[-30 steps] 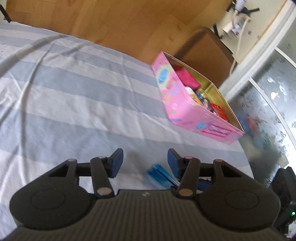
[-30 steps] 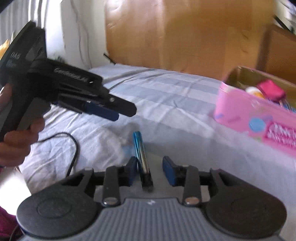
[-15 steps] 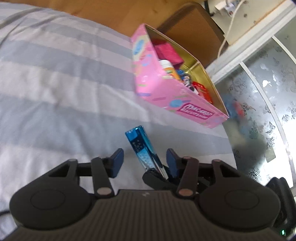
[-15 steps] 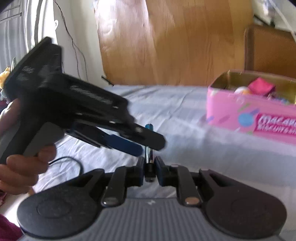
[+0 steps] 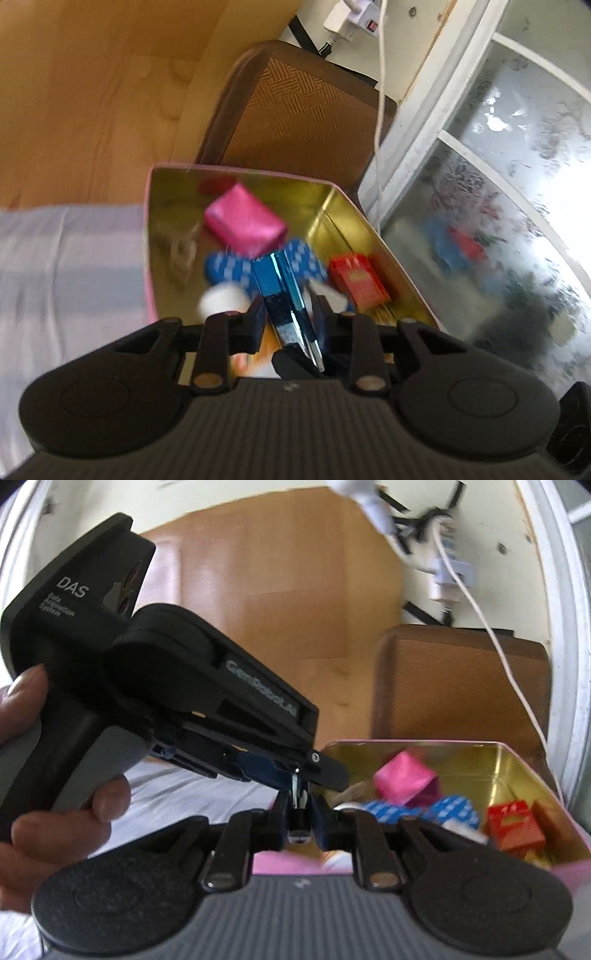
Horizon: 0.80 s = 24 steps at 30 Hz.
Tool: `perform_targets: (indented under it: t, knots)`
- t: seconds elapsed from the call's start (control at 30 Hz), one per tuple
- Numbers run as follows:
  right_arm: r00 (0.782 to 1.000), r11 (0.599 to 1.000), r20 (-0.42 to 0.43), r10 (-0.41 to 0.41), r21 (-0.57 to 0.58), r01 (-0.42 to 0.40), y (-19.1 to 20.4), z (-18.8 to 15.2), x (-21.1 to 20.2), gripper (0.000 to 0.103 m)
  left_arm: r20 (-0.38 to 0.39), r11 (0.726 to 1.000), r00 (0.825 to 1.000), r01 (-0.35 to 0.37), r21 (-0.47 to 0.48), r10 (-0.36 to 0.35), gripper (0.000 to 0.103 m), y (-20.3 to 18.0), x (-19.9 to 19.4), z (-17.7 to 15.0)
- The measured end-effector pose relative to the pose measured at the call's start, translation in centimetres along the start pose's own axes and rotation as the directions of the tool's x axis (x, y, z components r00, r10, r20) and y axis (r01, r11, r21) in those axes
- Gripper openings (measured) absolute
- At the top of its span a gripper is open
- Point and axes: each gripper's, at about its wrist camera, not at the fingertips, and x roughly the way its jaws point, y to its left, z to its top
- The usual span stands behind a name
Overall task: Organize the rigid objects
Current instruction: 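Lower the blue lighter into the pink tin and open the left gripper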
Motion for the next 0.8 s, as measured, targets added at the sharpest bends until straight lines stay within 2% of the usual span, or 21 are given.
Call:
perform_targets:
  t: [0.07,0.1,0.13,0.2,0.3,0.4,0.53,0.57,0.63,0.8]
  knots:
    - [1.000,0.999,-0.013,-0.019,0.037,0.020,-2.0,0.7,2.3,0.014,-0.003,1.000,1.000,0.001,0.003,-0.001,0.032,0.2,2.3,1.3]
    - [0.999,0.998,-0.025,-0.040,0.054,0.041,-2.9,1.0,3.5,0.014,-0.006,1.000,1.000,-0.012,0.005,0.012,0.038,0.3,3.6,1.8]
    - [0.997,0.996,-0.040,-0.061,0.064,0.063,-3.8,1.2,4.6,0.014,-0.005,0.999,0.999,-0.036,0.011,0.036,0.048,0.4,4.2,2.3]
    - [0.992,0.992,-0.069,-0.103,0.071,0.108,-5.4,1.3,7.0,0.018,0.018,0.993,0.993,-0.116,0.017,0.115,0.056,0.7,5.6,2.9]
    - [0.984,0.983,-0.058,-0.168,0.067,0.172,-6.9,1.2,8.5,0.025,0.049,0.981,0.980,-0.195,-0.003,0.195,0.056,1.7,5.7,3.1]
    - [0.989,0.982,-0.036,-0.145,0.115,0.148,-7.8,0.4,7.5,0.027,0.073,0.977,0.974,-0.213,-0.026,0.215,0.056,2.6,3.9,1.9]
    - [0.991,0.982,-0.001,-0.132,0.134,0.131,-7.4,-0.9,4.5,0.028,0.120,0.961,0.956,-0.273,0.034,0.267,0.058,1.7,0.7,-0.6]
    - [0.991,0.981,0.015,-0.134,0.140,0.131,-7.3,-1.1,3.1,0.029,0.130,0.957,0.952,-0.286,0.049,0.278,0.061,1.4,-0.1,-1.3]
    - [0.989,0.977,0.042,-0.141,0.168,0.132,-7.2,-1.5,1.2,0.035,0.151,0.946,0.941,-0.317,0.071,0.304,0.076,0.7,-1.5,-2.7]
    - [0.983,0.960,0.078,-0.168,0.239,0.145,-5.9,-2.8,-4.2,0.039,0.196,0.918,0.914,-0.381,0.111,0.356,0.087,-0.1,-5.1,-6.3]
